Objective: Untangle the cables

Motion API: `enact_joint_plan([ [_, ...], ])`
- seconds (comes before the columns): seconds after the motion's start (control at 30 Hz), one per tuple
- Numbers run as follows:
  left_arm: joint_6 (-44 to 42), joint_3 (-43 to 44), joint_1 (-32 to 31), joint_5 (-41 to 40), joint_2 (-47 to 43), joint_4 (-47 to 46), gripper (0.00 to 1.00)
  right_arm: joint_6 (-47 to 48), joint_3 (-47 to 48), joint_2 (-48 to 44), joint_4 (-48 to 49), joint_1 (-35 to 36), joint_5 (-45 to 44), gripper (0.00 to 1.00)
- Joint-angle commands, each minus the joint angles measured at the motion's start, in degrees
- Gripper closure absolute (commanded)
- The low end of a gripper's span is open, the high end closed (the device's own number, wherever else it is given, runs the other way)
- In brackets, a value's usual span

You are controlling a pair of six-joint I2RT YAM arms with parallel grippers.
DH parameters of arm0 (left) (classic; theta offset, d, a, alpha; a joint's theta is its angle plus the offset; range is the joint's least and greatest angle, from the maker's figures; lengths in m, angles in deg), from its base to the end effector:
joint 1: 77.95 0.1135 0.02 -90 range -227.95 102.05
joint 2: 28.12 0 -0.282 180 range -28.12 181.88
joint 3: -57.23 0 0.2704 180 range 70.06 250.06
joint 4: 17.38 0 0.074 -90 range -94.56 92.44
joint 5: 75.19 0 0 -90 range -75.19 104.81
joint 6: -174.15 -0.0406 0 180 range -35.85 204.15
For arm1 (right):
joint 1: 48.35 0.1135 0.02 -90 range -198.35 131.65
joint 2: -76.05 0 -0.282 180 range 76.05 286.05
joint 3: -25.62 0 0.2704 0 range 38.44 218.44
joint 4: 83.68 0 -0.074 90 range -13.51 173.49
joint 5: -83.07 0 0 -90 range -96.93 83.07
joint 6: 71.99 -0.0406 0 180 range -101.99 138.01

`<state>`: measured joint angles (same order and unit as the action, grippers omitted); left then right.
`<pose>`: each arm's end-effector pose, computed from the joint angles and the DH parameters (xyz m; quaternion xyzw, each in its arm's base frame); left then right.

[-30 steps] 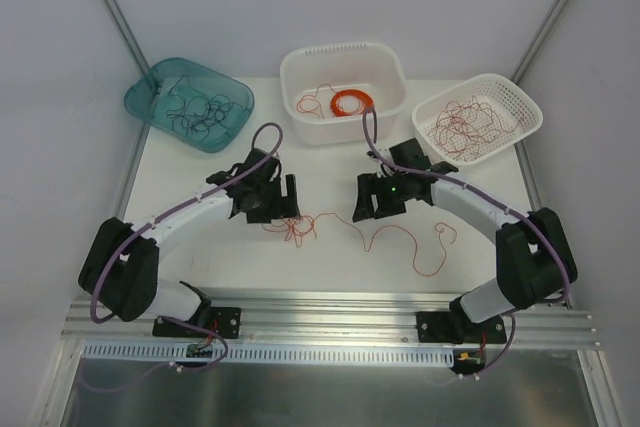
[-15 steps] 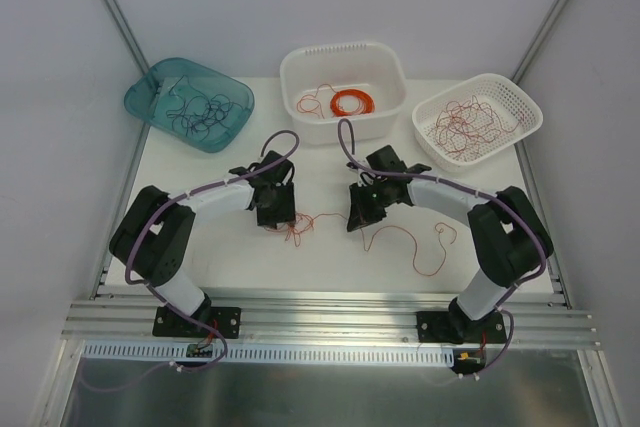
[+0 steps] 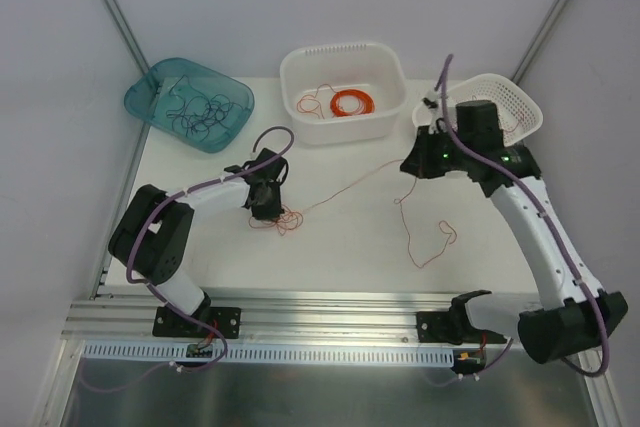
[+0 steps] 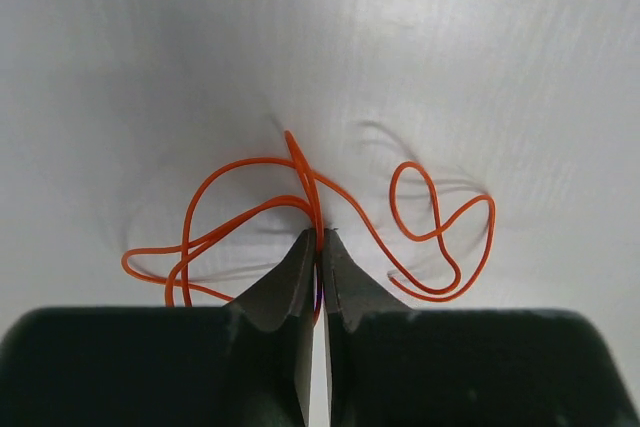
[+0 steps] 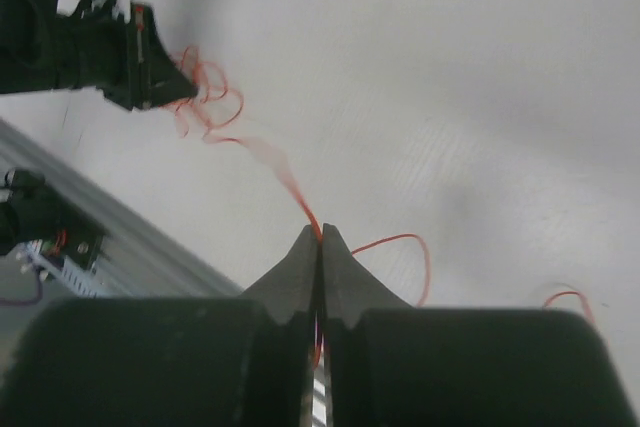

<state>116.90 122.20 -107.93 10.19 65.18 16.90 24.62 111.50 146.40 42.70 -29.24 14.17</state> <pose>0.2848 -0.1605 0.1651 -0.0330 0.9703 -0.0897 0.2224 0.2539 0.1034 0.3825 -0.2749 0.8439 0.2105 0.4098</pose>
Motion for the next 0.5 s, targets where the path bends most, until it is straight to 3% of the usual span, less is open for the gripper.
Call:
enact_joint_plan([
  [0.0, -3.2, -2.7, 4.7, -5.2, -1.6, 4.9, 0.98, 3.3, 6.8, -7.3, -7.1, -5.8, -3.3, 0.99],
  [0.33, -3.6, -3.0, 10.6, -2.9, -4.8, 6.1, 0.93, -2.1, 13.5, -15.2, 0.6, -12.7, -1.1, 0.99],
  [0.47, -3.7, -2.0, 10.6, -0.5, -6.8, 6.3, 0.87, -4.2, 10.1, -14.6, 1.9, -12.8, 0.9, 0.99],
])
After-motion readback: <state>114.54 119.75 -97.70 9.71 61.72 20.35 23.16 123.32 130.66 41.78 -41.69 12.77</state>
